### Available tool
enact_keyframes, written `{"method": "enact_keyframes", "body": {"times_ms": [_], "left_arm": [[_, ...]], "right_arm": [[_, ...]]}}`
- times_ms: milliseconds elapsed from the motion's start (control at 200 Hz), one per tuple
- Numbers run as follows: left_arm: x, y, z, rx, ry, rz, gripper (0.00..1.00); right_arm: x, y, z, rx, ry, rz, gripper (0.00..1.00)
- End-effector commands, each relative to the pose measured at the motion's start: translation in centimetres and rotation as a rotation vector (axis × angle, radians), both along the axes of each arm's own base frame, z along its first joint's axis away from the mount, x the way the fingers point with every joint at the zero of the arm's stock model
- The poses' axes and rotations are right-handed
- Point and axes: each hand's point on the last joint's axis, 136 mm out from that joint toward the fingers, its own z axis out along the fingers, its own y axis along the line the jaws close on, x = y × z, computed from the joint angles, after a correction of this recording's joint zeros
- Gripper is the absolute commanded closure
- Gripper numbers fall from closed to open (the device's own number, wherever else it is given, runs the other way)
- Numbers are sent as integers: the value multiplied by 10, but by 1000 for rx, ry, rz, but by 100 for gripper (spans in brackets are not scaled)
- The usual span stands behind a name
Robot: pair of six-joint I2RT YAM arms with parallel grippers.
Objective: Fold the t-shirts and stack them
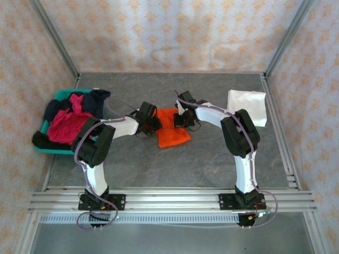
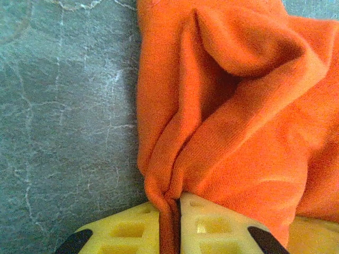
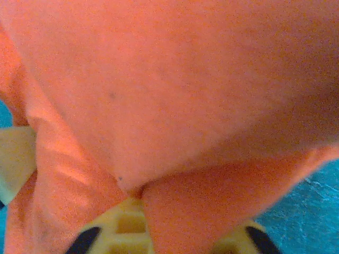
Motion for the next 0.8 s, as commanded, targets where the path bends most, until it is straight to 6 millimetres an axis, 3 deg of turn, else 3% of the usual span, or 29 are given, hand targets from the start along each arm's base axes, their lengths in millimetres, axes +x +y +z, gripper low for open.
{"method": "enact_keyframes", "body": {"times_ms": [0, 125, 325, 400, 500, 796], "left_arm": [[-4, -4, -3, 18, 7, -13, 82], [-6, 3, 5, 43, -18, 3, 69], [-10, 22, 40, 98, -97, 45, 24], [-13, 30, 54, 132, -122, 44, 12], [-18, 30, 69, 144, -152, 9, 9], [-46, -3, 107, 304, -387, -200, 4]], "right_arm": [[-4, -15, -10, -108, -6, -14, 100], [1, -26, 7, -159, -90, 10, 100], [13, -61, 26, -256, -172, 46, 100], [17, -80, 32, -299, -194, 55, 100], [25, -104, 43, -370, -239, 71, 100], [51, -164, 71, -466, -277, 50, 100]]}}
